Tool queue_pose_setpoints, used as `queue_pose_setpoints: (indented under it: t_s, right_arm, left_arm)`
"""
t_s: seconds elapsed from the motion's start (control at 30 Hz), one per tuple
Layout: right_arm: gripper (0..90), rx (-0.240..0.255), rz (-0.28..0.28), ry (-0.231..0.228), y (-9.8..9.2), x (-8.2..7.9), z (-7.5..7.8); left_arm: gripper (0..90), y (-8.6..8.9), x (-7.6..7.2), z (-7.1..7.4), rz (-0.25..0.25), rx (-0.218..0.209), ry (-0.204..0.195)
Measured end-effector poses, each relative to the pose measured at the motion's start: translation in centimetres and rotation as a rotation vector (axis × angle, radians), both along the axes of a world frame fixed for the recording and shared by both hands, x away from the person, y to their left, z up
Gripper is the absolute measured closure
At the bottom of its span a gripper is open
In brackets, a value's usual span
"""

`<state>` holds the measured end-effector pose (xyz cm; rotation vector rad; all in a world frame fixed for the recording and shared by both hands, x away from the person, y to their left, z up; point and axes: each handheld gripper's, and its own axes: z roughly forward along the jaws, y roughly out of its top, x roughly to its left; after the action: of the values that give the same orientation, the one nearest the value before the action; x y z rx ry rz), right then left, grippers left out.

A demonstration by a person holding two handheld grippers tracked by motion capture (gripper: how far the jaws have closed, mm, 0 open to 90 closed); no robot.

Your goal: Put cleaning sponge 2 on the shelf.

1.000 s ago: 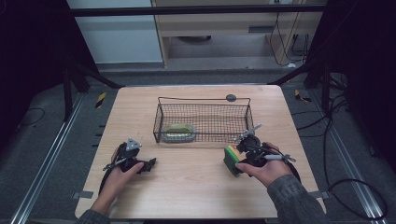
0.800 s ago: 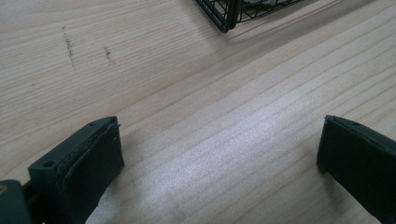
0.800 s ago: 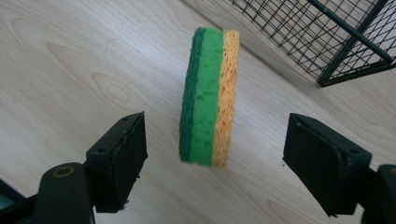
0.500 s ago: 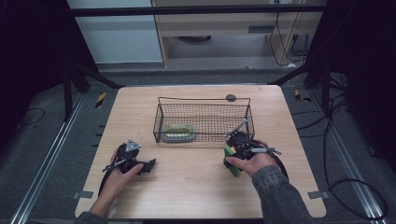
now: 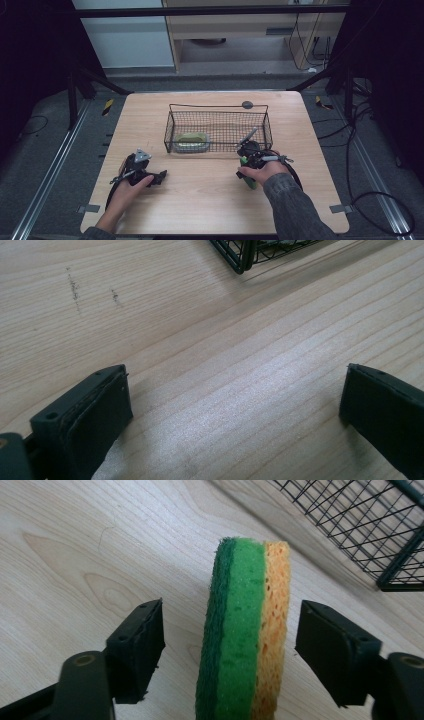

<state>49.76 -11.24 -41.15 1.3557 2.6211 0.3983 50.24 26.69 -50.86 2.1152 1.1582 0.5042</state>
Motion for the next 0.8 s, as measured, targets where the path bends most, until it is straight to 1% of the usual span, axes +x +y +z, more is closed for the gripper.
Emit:
queue_pose_setpoints:
  t_s: [0.1, 0.13, 0.23, 0.27, 0.3, 0.33, 0.37, 0.43, 0.5, 0.53, 0.57, 0.63, 0.67, 0.7, 0.73, 0.77, 0.8]
  right_arm:
    - [30.8, -0.008, -0.003, 0.012, 0.0, 0.2, -0.3]
    - [31.9, -0.022, -0.006, 0.018, 0.0, 0.4, -0.4]
    - [34.2, -0.022, -0.001, 0.018, -0.1, 0.5, -0.4]
    - [40.6, -0.02, -0.002, 0.027, -0.2, 0.5, -0.4]
    - [40.6, -0.02, -0.002, 0.027, -0.2, 0.5, -0.4]
    - [47.5, -0.021, 0.002, 0.028, -0.2, 0.6, -0.4]
    - [57.9, -0.016, 0.011, 0.041, -0.3, 0.5, -0.3]
    - [63.8, -0.016, 0.036, 0.038, -0.5, 0.5, -0.2]
    - [64.1, -0.011, 0.046, 0.034, -0.7, 0.3, 0.1]
    - [64.1, -0.012, 0.055, 0.024, -0.8, 0.2, 0.2]
    - [64.1, 0.0, 0.049, 0.0, -1.4, -0.1, 0.8]
    - [64.1, 0.004, 0.048, -0.008, -1.7, -0.2, 1.1]
    - [64.1, 0.015, 0.039, -0.035, -2.4, -0.4, 1.8]
    - [64.1, 0.015, 0.039, -0.035, -2.4, -0.4, 1.8]
    - [64.1, 0.019, 0.036, -0.045, -2.7, -0.4, 2.0]
    - [64.1, 0.04, 0.023, -0.076, -3.8, -0.7, 2.9]
    - [64.1, 0.051, 0.013, -0.082, -4.0, -0.8, 3.1]
  left_arm:
    - [0.0, 0.0, 0.0, 0.0, 0.001, 0.0, -0.001]
    - [0.0, 0.0, 0.0, 0.0, -0.001, 0.0, 0.0]
    - [0.0, 0.0, 0.0, 0.0, -0.002, 0.0, 0.0]
    - [0.0, 0.0, 0.0, 0.0, -0.003, 0.0, 0.0]
    - [0.0, 0.0, 0.0, 0.0, -0.003, 0.0, 0.0]
    - [0.0, 0.0, 0.0, 0.0, -0.003, 0.0, 0.0]
    - [0.0, 0.0, 0.0, 0.0, -0.003, 0.0, 0.0]
    - [0.0, 0.0, 0.0, 0.0, -0.003, 0.0, 0.0]
    - [0.0, 0.0, 0.0, 0.0, -0.004, 0.001, -0.001]
    - [0.0, 0.0, 0.0, 0.0, -0.005, 0.001, -0.001]
    - [0.0, 0.0, 0.0, 0.0, -0.005, 0.001, -0.001]
    - [0.0, 0.0, 0.0, 0.0, -0.005, 0.001, -0.001]
    - [0.0, 0.0, 0.0, 0.0, -0.005, 0.001, -0.001]
    - [0.0, 0.0, 0.0, 0.0, -0.005, 0.001, -0.001]
    - [0.0, 0.0, 0.0, 0.0, -0.005, 0.001, -0.001]
    - [0.0, 0.0, -0.1, 0.0, -0.004, 0.001, -0.001]
    - [0.0, 0.0, -0.1, 0.0, -0.004, 0.001, -0.001]
